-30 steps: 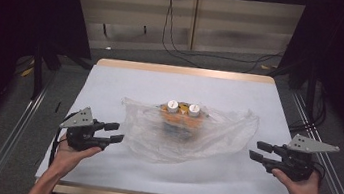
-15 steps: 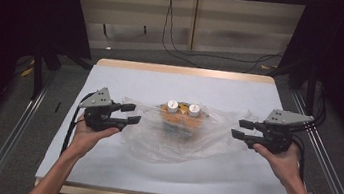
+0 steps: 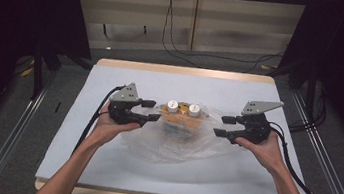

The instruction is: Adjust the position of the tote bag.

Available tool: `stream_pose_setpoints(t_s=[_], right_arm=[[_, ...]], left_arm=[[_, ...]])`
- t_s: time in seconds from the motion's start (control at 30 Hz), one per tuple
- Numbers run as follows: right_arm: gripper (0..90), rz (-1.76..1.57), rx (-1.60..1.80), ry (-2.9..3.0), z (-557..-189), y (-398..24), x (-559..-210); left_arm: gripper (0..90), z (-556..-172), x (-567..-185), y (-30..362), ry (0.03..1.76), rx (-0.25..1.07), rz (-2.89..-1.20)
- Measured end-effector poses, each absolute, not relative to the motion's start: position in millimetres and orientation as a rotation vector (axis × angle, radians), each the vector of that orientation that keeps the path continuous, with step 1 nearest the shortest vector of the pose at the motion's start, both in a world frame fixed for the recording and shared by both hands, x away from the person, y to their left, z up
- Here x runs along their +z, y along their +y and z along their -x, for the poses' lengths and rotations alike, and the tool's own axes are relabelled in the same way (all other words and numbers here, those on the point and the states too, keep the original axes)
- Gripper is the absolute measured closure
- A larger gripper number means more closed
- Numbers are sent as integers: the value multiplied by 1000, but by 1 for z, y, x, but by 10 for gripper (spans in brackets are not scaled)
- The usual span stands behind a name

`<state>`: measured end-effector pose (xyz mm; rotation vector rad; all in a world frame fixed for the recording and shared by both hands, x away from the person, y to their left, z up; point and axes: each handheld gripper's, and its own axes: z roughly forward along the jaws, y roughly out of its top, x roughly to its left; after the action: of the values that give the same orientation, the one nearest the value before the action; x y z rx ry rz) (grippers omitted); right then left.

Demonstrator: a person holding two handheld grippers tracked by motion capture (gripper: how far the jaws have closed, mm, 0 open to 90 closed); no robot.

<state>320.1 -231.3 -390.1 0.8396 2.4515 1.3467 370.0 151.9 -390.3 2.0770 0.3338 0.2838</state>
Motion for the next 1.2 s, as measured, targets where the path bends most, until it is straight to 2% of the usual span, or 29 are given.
stream_pose_setpoints(t_s=[0.03,0.07,0.13,0.23,0.27,0.77,1.0,1.2], right_arm=[[467,-837,1330,2468,-320,-230,-392],[559,-817,1312,2494,-318,-228,-393],[709,-795,1322,2501,-314,-227,-393],[870,-770,1327,2505,-308,-227,-390],[899,-765,1329,2498,-306,-228,-389],[900,-680,1360,2510,-261,-230,-380],[900,-707,1296,2568,-266,-223,-401],[900,-769,1252,2598,-285,-219,-426]], left_arm=[[644,-371,-392,151,332,269,-2097],[775,-370,-394,151,326,256,-2110],[865,-366,-395,153,305,233,-2130],[900,-356,-393,160,265,237,-2182],[900,-354,-392,161,257,228,-2182],[900,-306,-382,167,116,148,-2194],[900,-319,-409,163,191,113,-2263],[900,-333,-430,162,243,83,-2308]])
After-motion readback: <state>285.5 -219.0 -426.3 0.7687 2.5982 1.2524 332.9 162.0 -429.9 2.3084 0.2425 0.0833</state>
